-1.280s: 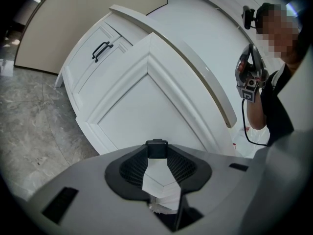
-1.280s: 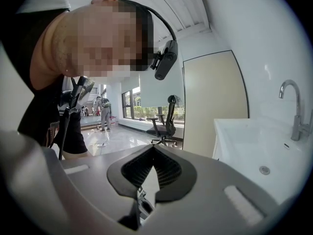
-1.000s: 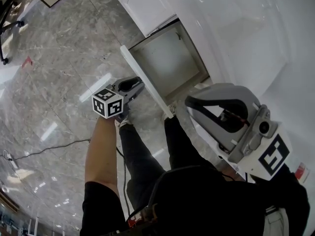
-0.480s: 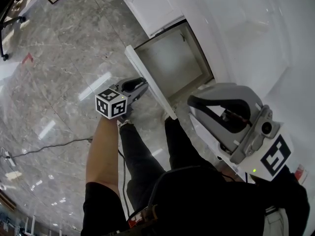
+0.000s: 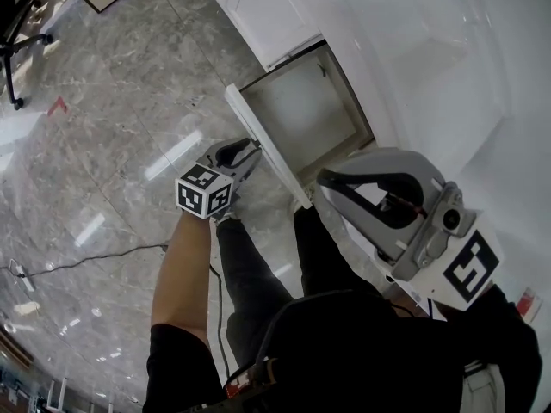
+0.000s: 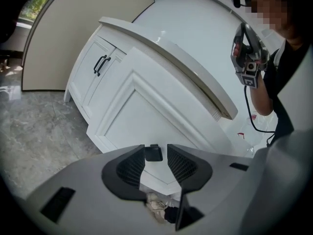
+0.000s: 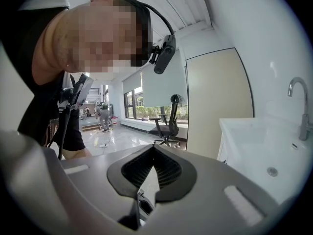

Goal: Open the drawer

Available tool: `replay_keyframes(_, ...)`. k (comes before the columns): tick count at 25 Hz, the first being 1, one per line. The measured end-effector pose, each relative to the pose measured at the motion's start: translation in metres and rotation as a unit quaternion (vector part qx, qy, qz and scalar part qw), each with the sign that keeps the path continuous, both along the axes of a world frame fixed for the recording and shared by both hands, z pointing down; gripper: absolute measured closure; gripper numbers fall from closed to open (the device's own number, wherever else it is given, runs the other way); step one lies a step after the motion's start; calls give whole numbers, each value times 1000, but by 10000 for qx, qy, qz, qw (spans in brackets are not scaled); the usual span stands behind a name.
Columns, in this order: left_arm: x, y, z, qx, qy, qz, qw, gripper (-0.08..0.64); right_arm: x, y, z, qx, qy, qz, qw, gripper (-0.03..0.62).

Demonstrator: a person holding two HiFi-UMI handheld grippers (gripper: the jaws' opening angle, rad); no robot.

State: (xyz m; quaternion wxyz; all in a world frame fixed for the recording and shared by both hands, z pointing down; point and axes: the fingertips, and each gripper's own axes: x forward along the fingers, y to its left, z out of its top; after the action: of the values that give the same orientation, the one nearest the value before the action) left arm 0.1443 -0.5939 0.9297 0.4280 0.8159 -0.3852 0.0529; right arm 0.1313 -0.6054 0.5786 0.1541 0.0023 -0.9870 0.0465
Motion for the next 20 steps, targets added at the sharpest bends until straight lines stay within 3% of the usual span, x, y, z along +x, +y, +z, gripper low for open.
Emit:
replay_keyframes(12,-50,-7,-104,564,-360,-517,9964,448,15,-22,-56,68,-107,328,9994,594)
replay_keyframes(15,-80,-20,-156,809,-558,-696,9927,525,4,-38,-91,115,-49,445,9989,594)
replay_keyframes(20,-99,-43,-257,1290,-915,-945,9829,558,15,-54,-151,135,104,600,9981,594)
